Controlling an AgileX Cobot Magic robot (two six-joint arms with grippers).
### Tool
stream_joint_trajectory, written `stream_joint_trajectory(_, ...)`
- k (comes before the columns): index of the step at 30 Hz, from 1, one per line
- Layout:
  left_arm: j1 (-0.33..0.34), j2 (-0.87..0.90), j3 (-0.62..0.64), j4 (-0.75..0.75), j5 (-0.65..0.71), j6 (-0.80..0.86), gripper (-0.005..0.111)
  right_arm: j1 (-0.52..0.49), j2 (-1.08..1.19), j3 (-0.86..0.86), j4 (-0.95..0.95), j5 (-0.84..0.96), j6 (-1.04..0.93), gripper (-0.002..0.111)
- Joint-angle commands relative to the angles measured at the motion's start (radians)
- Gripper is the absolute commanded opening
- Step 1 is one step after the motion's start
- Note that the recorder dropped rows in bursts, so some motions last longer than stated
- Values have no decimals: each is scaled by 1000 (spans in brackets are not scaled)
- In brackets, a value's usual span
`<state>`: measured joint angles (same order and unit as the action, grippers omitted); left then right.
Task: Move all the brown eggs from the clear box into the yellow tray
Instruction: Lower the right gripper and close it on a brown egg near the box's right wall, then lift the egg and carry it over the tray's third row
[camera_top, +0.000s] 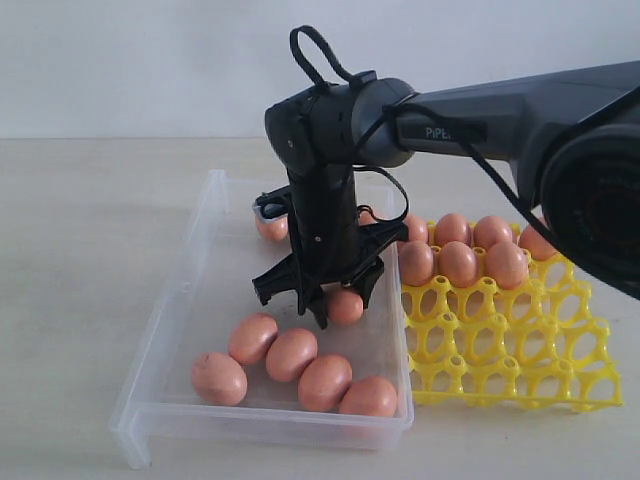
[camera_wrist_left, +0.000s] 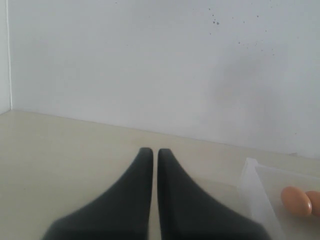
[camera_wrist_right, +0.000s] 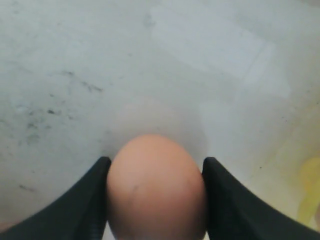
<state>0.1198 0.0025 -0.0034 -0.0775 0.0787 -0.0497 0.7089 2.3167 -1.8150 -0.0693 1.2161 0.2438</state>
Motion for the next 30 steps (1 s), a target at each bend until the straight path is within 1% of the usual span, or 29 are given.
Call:
stream_joint_trajectory(1, -2, -2, 3, -9, -1, -9, 4, 1, 8, 0, -13, 5, -60, 0)
stream_joint_trajectory(5, -2, -2, 3, -9, -1, -9, 4, 1, 8, 0, -13, 5, -78, 0)
stream_joint_trajectory(15, -2, -2, 3, -9, -3, -9, 4, 1, -18, 0, -70, -196, -117, 0)
stream_joint_trajectory(24, -2, -2, 3, -9, -2, -9, 4, 1, -114, 4, -68, -222, -119, 0)
stream_joint_trajectory(26, -2, -2, 3, -9, -2, -9, 4, 1, -135, 31, -68, -255, -117, 0)
stream_joint_trajectory(30, -2, -2, 3, -9, -2, -9, 4, 1, -206, 151, -72, -397, -104, 0)
